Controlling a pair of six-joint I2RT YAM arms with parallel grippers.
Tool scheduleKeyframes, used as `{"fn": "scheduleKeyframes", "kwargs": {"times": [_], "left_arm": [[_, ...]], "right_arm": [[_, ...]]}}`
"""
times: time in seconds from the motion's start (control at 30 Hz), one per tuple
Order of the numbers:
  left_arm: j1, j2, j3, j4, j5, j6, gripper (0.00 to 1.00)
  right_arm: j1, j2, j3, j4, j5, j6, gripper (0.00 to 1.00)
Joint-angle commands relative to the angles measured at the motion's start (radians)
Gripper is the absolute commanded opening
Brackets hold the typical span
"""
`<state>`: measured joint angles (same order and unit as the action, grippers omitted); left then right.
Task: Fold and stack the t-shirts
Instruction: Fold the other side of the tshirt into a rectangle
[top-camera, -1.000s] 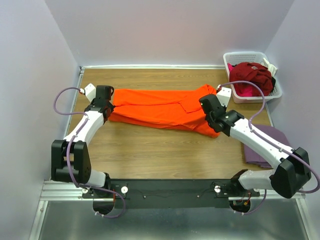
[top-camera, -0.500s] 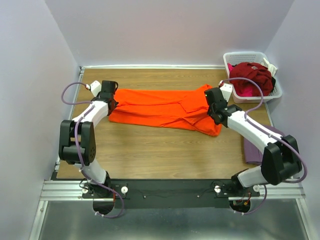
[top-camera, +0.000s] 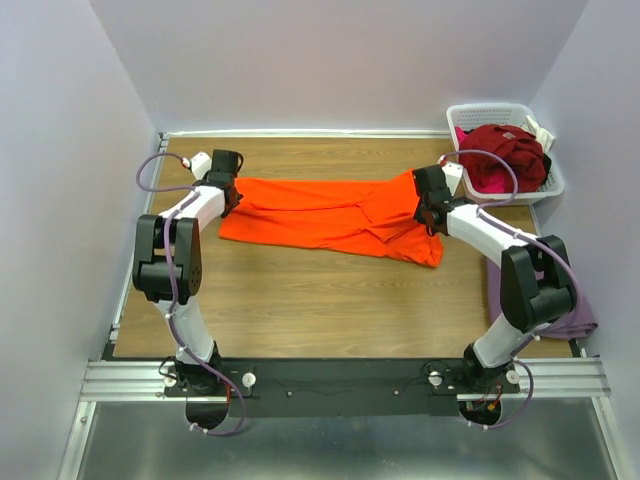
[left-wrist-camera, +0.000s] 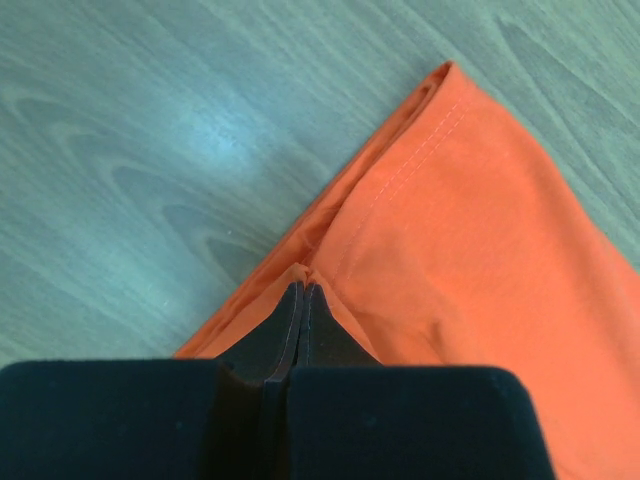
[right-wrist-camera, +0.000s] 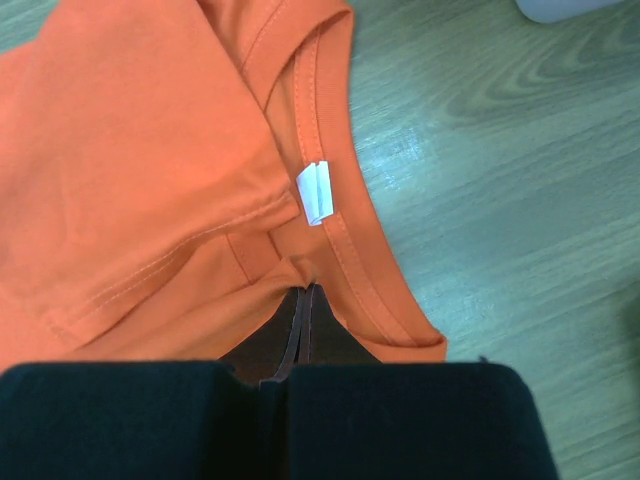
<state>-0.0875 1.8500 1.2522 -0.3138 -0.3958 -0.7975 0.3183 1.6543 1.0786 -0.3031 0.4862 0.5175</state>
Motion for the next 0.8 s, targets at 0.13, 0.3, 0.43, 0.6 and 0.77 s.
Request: {"fn": "scheduleKeyframes", "kwargs": {"times": [0.13, 0.3, 0.43, 0.6, 0.77], "left_arm": [[-0.004, 0.086, 0.098, -0.002, -0.020, 0.040, 0.00], [-0.004, 0.091, 0.098, -0.018, -0.051, 0.041, 0.16], [-0.004, 0.054, 0.079, 0.002, -0.087, 0.053, 0.40], [-0.017, -0.030, 0.052, 0.013, -0.146, 0.061, 0.48], [-0.041, -0.109, 0.015, 0.027, -0.166, 0.064, 0.49]], "right_arm": [[-0.031, 0.061, 0.050, 0.048, -0.037, -0.013, 0.01], [-0.039, 0.096, 0.073, 0.055, -0.046, -0.022, 0.01], [-0.056, 0.142, 0.112, 0.058, -0.052, -0.030, 0.13], [-0.070, 0.199, 0.178, 0.064, -0.057, -0.039, 0.52], [-0.070, 0.196, 0.208, 0.065, -0.100, -0.040, 0.53]]}}
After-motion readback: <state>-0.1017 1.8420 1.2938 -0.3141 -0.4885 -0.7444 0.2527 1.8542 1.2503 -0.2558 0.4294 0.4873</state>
